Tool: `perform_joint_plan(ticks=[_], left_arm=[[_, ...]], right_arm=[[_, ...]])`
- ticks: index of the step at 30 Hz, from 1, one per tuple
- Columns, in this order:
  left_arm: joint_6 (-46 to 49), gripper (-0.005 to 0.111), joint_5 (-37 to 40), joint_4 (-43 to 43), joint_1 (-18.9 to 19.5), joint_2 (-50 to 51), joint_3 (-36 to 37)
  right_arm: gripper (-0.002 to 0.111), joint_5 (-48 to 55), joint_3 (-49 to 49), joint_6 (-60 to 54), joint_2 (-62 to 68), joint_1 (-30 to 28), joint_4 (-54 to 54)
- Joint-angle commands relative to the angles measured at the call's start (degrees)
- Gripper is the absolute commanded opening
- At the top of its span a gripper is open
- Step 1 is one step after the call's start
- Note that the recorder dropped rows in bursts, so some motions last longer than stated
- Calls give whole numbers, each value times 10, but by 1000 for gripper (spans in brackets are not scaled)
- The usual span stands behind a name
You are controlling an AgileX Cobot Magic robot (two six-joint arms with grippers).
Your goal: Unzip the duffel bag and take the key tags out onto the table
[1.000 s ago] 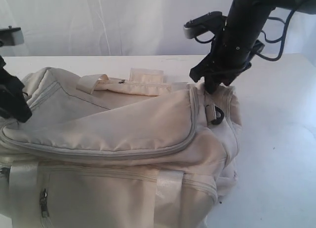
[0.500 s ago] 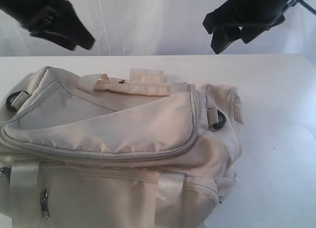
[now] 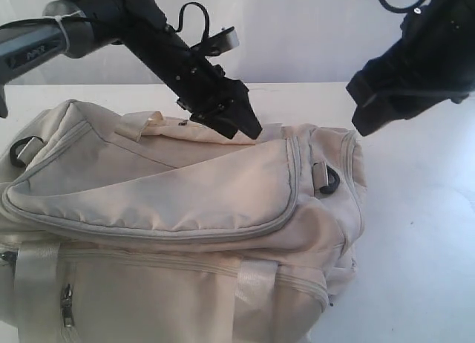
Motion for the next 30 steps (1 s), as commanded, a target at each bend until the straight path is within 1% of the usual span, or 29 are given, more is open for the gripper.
perform_joint_plan(ticks=[1, 8, 10, 11, 12, 13, 14, 15, 16, 19, 22, 25, 28, 30], left_arm=[[-5, 67, -13, -17, -15, 34, -37], [-4, 67, -49, -44, -22, 63, -55], [19, 66, -60, -75, -22, 66, -55], [42, 63, -63, -93, -22, 66, -55], [59, 57, -68, -109, -22, 66, -56], [65, 41, -78, -120, -20, 62, -60], [65, 30, -80, -120, -20, 60, -66], [65, 12, -82, -119, -18, 57, -71], [66, 0, -85, -117, -17, 55, -73], [68, 0, -85, -116, -10, 39, -73], [70, 0, -78, -114, -2, 16, -74], [74, 0, -74, -112, 5, -10, -74], [84, 0, -73, -114, 8, -38, -74], [85, 0, -72, -113, 8, -44, -74]], right_arm=[[54, -17, 40, -2, -27, -5, -1], [54, -44, 58, -2, -30, -5, -1], [54, -45, 58, -2, -30, -5, -1], [54, -47, 58, -2, -30, -5, -1], [54, -48, 58, -2, -30, -5, -1], [54, -52, 58, -2, -30, -5, -1], [54, -55, 58, -2, -30, -5, -1], [54, -57, 58, -2, -30, -5, -1], [54, -58, 58, -2, -30, -5, -1], [54, -64, 58, -2, -30, -5, -1], [54, -97, 58, -2, -30, -5, -1], [54, -170, 58, -2, -23, -5, -1], [54, -273, 56, -2, 16, -6, -3], [54, -303, 43, -2, 46, -19, 1]])
